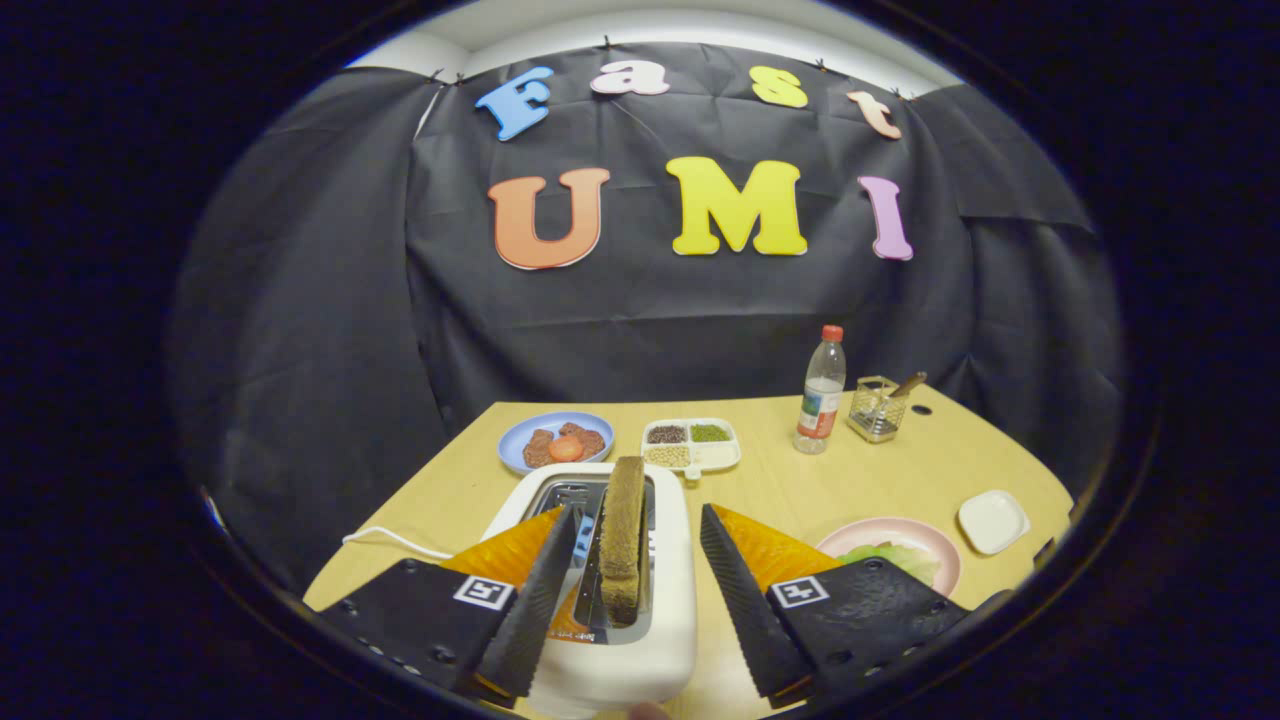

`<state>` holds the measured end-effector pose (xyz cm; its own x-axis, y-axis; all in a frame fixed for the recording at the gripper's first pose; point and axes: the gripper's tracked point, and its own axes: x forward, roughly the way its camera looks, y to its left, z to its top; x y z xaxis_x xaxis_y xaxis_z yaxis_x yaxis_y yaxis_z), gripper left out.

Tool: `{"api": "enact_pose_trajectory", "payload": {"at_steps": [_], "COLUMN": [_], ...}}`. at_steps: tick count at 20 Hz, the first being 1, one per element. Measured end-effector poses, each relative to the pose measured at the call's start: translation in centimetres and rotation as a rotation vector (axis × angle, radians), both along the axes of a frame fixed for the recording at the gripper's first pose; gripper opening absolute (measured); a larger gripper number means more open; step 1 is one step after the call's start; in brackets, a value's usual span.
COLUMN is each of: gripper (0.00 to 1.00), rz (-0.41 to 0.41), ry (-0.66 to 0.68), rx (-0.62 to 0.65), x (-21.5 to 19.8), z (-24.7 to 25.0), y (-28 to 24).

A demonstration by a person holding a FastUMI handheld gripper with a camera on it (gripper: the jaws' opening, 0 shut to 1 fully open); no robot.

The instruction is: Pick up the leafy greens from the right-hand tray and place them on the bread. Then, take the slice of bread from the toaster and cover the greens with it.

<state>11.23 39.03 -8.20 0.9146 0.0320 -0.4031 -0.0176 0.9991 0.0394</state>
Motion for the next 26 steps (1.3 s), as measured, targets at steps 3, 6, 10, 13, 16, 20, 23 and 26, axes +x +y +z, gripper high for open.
{"api": "enact_pose_trajectory", "payload": {"at_steps": [3, 6, 10, 13, 16, 20, 23, 26], "gripper": [0.48, 0.19, 0.09, 0.09, 0.09, 0.09, 0.09, 0.08], "rz": [0.013, 0.038, 0.068, 0.084, 0.079, 0.073, 0.062, 0.028], "ry": [0.022, -0.009, -0.085, -0.170, -0.252, -0.326, -0.296, -0.221], "rx": [0.025, 0.041, 0.128, 0.186, 0.197, 0.182, 0.190, 0.209], "x": [0.2, 0.0, -0.7, -1.9, -3.2, -4.3, -4.2, -3.2], "z": [-0.7, 0.1, 2.9, 6.6, 9.0, 9.9, 8.2, 5.1], "y": [0.4, 0.7, 0.6, -0.8, -3.2, -8.0, -12.2, -16.4]}}
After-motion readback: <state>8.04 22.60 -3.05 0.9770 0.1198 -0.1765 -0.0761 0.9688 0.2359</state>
